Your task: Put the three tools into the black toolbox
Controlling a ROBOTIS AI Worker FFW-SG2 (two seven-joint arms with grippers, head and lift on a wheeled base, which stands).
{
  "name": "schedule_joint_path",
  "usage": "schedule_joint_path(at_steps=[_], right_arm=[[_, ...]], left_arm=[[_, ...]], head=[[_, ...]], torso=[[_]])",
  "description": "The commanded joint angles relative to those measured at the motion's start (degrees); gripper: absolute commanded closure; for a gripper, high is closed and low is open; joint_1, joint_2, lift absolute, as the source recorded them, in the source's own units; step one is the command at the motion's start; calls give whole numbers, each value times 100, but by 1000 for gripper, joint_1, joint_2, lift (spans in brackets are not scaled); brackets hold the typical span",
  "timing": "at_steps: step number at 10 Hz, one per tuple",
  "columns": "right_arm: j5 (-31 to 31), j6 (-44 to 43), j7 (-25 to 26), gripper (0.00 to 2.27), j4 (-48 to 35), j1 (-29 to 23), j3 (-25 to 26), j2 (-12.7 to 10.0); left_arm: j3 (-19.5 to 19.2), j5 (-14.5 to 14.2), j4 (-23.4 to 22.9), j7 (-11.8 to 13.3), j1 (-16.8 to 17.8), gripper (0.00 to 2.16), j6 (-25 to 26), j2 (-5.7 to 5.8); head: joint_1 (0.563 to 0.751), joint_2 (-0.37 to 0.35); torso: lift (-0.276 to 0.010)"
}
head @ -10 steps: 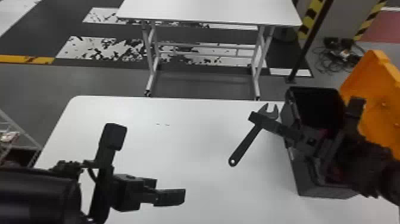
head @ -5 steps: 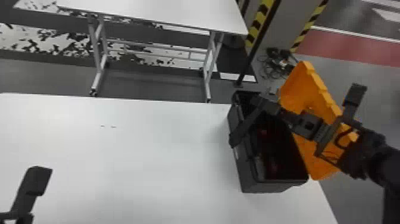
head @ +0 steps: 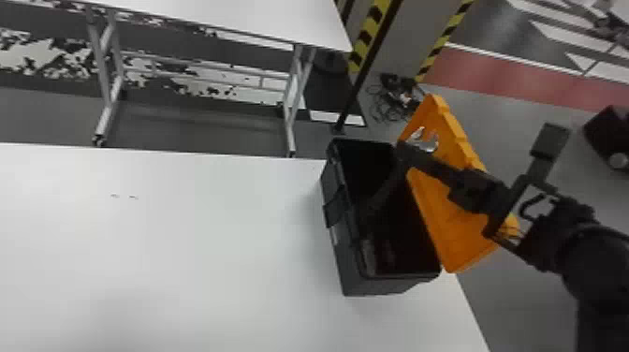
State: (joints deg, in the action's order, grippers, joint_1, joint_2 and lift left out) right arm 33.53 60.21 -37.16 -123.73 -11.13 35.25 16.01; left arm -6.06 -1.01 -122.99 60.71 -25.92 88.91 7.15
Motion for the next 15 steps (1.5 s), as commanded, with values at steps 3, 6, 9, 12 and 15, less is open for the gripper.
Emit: schedule_joint_path(at_steps=[3,6,9,12,15], right_arm=[[-945,-1314,-37,2240,-292,-732,-211,60],[-1156,-1877,-204,2240,-283,-1101,-308,113],[-1129,-2474,-424,2175,-19,-1435,-387,-28],[-1147,-2615,-582,502,156,-1471,-475,-45],[-1068,-2509,-723,63,165,-1506,-528,-133]], left_arm=[[-325,-136,-93,170,-203,33,-194,-3],[-510,-180,-374,187,-299,33,-176,6],[-510,-206,-401,178,-255,33,-176,6],[-501,-250,-436,178,-220,36,-194,6],[-501,-250,-436,117,-176,36,-176,-3]], head=[[695,-350],[695,-350],[695,-350],[695,-350],[695,-350]], torso=[[-51],[-51],[-51],[-51],[-51]])
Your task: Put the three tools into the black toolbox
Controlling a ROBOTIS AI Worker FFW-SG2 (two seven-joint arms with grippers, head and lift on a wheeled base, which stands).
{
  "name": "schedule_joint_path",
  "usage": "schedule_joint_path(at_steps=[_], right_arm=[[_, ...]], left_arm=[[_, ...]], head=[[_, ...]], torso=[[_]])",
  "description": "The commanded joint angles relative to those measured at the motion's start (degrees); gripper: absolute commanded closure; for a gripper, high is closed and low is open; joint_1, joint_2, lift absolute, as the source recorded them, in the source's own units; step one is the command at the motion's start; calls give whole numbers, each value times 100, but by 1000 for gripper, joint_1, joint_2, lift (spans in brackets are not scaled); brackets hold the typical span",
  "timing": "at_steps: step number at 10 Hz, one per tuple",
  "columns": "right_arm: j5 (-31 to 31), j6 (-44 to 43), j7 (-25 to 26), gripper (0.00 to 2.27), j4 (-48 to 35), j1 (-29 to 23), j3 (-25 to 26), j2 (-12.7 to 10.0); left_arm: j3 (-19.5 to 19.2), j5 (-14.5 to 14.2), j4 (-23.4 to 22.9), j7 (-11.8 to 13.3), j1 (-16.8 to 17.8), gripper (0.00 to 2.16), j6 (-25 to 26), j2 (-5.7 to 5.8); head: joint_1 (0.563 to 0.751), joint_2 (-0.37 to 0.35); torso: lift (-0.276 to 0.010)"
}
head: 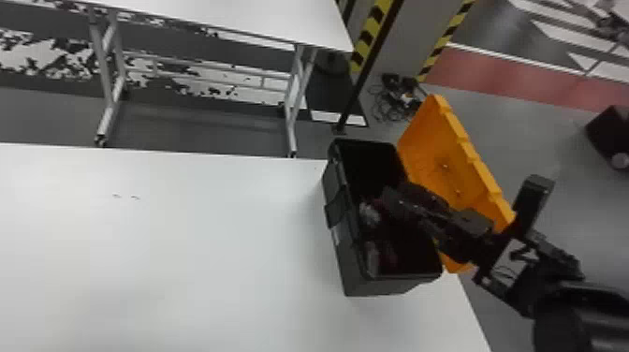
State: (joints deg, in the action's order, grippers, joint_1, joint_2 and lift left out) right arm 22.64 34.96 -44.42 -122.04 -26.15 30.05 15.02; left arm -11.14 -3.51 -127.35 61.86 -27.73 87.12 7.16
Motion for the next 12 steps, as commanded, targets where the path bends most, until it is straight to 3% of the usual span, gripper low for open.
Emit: schedule_joint_path(at_steps=[1,3,5,8,9,10,11,12], right_arm=[[144,279,4,63,-30,-57,1,-61],[293,367,22,63,-294,-268,-122,-412],[443,701,127,63,-540,-365,-394,-948],[302,578,672,66,-909,-681,-1502,-1493],[135,332,804,66,-909,-743,-1792,-1507],[-41,68,1015,66,-900,-875,-2003,-1507],[-67,-248,1147,66,-900,-1024,-2047,-1507],[-225,-934,1296,66,-892,-1253,-2073,-1507]], left_arm=[[15,0,0,-60,22,36,-103,-21],[41,-176,35,-411,4,16,-1210,-118],[103,-255,26,-851,-31,16,-2458,-294],[577,-211,-18,-1826,-110,16,-3952,-320],[683,-185,-27,-2169,-127,16,-4304,-355],[797,-44,-18,-2468,-206,46,-5042,-373],[832,-44,-18,-2600,-286,53,-5675,-373],[832,-44,9,-2837,-444,36,-6694,-364]], head=[[695,-350],[695,-345],[695,-280],[695,-135],[695,-111],[695,-66],[695,-41],[695,-31]], torso=[[-51],[-51],[-51],[-51],[-51],[-51],[-51],[-51]])
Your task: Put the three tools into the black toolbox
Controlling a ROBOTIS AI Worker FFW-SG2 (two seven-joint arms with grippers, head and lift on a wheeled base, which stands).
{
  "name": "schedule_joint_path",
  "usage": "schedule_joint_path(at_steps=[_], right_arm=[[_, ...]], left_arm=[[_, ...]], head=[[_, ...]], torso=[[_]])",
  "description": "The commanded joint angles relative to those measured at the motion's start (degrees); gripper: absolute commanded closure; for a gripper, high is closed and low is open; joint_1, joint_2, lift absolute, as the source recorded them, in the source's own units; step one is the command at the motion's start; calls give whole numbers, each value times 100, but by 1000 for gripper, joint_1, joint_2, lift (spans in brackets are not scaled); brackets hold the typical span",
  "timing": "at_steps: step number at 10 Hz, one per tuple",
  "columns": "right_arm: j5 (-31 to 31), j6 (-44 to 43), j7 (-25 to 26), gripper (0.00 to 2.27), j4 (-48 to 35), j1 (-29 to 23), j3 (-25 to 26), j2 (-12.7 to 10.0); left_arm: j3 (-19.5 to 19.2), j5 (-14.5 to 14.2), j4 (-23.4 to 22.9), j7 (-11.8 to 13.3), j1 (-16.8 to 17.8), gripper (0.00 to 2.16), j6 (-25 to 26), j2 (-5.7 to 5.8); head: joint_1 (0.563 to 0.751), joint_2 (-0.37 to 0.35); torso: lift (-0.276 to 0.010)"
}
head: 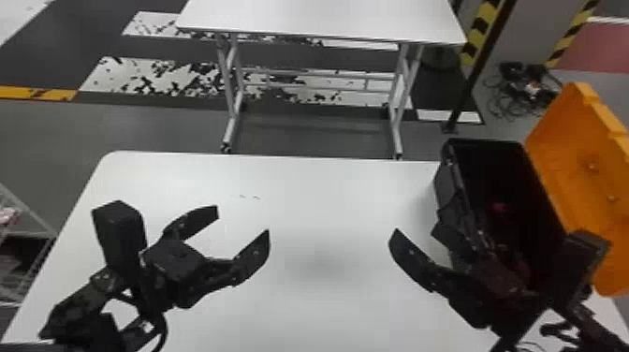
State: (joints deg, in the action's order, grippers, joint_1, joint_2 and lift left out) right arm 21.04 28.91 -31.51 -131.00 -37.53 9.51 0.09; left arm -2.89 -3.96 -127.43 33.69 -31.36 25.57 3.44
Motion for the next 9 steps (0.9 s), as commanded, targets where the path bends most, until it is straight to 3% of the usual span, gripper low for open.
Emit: schedule_joint_path(at_steps=[1,2,3,4,6,9], right_arm=[[-293,-961,206,66,13,-334,-19,-14],[-487,-1611,435,66,92,-518,-10,-14],[-645,-2262,663,66,215,-720,-28,-14],[-768,-2701,795,66,312,-966,-81,-14],[-1357,-3914,1349,66,541,-1467,-511,-14],[-1541,-4934,1982,66,980,-1845,-687,-14]], left_arm=[[-63,-8,8,-169,-204,36,-909,7],[-212,-43,-19,-486,-503,33,-1594,7],[-388,-184,-63,-627,-925,26,-2333,7],[-406,-201,-71,-890,-1390,9,-3264,7],[-212,-52,43,-1418,-2076,6,-4530,7],[-133,-623,271,-1795,-2709,2,-4794,16]], head=[[695,-36],[695,-47],[695,-48],[695,-48],[695,-26],[695,-11]], torso=[[-51],[-51],[-51],[-51],[-51],[-51]])
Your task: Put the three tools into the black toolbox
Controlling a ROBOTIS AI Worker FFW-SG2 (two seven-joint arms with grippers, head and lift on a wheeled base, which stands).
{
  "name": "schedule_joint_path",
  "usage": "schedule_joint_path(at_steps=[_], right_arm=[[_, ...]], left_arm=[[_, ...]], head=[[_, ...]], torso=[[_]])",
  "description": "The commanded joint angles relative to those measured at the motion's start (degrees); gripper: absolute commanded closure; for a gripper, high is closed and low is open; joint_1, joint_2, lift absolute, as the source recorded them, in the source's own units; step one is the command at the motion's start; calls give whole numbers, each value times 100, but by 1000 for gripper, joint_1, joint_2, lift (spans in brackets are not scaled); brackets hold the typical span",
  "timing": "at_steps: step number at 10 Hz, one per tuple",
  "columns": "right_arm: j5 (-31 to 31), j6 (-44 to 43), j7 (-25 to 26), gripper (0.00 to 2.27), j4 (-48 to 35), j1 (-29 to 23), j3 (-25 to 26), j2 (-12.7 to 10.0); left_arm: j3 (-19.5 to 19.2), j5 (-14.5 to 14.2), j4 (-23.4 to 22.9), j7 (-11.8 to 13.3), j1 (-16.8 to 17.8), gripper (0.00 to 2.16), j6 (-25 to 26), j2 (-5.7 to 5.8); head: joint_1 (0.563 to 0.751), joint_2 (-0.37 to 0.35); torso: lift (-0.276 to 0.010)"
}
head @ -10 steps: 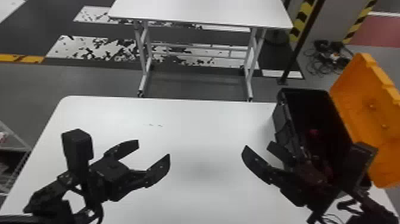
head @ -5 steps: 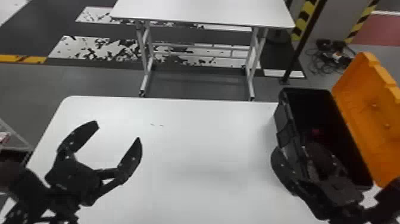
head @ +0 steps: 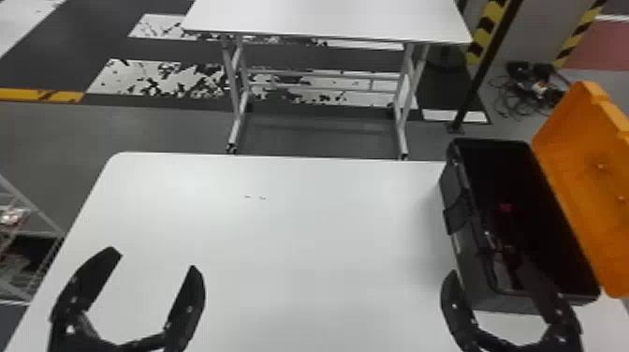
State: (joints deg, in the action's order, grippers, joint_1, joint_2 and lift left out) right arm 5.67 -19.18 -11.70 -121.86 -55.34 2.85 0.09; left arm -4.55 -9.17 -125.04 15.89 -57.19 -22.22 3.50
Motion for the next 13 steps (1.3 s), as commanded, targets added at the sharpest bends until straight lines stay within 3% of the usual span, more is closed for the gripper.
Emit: schedule_joint_path(at_steps=[1,2,3,5,7,13], right_arm=[[-4,-72,28,66,93,-144,-30,-14],[4,210,45,70,49,-223,-30,0],[48,333,54,70,40,-293,-39,88],[206,491,54,73,-83,-469,-30,149],[338,561,81,76,-215,-584,76,149],[373,526,81,76,-233,-601,84,149]], left_arm=[[209,-41,59,-288,-284,2,-50,54],[499,241,24,-895,-407,2,-103,142],[692,390,-20,-1185,-486,2,-138,203],[692,188,-161,-1106,-460,2,601,361],[341,-322,-108,-446,-345,9,1269,318],[341,-234,-90,-569,-293,12,1497,282]], head=[[695,-2],[695,6],[695,8],[695,-27],[695,-66],[695,-58]], torso=[[-51],[-51],[-51],[-51],[-51],[-51]])
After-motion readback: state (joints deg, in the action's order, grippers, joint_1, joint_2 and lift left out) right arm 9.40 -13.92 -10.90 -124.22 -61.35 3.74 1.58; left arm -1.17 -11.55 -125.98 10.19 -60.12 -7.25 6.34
